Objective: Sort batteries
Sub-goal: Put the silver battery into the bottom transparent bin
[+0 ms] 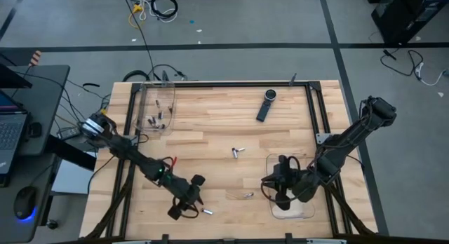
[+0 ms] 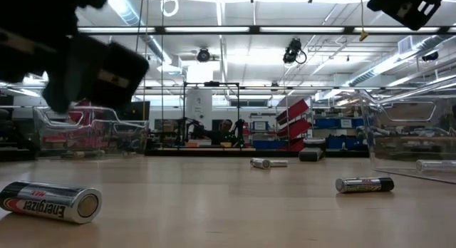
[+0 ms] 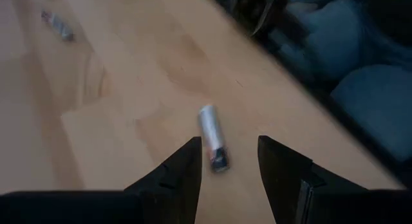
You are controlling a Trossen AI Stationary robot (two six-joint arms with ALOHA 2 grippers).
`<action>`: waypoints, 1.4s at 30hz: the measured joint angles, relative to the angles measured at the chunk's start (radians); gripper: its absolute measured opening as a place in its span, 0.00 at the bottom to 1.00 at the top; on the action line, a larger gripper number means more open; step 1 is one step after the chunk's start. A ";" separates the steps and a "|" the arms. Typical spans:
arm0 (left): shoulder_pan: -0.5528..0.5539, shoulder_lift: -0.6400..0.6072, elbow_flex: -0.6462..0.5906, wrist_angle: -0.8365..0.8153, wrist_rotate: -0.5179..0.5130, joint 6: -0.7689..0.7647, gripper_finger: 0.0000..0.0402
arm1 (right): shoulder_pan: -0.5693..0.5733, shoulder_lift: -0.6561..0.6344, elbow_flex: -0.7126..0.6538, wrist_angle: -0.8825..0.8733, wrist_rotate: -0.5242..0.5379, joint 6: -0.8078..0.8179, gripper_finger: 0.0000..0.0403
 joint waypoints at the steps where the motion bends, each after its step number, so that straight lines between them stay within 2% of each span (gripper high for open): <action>1: -0.003 0.018 0.000 0.002 -0.007 -0.008 0.38 | 0.002 0.000 0.000 0.009 0.005 -0.005 0.14; 8: -0.009 0.132 0.000 0.126 -0.002 -0.066 0.38 | 0.004 0.000 0.000 0.029 0.030 -0.040 0.14; 18: -0.010 0.213 0.000 0.241 -0.002 -0.106 0.38 | 0.004 0.000 0.000 0.031 0.032 -0.052 0.14; 31: -0.010 0.216 -0.027 0.256 -0.041 -0.134 0.38 | 0.005 0.000 0.000 0.053 0.032 -0.091 0.14; 42: -0.010 0.215 -0.030 0.244 -0.078 -0.071 0.36 | 0.005 0.000 0.000 0.057 0.032 -0.091 0.14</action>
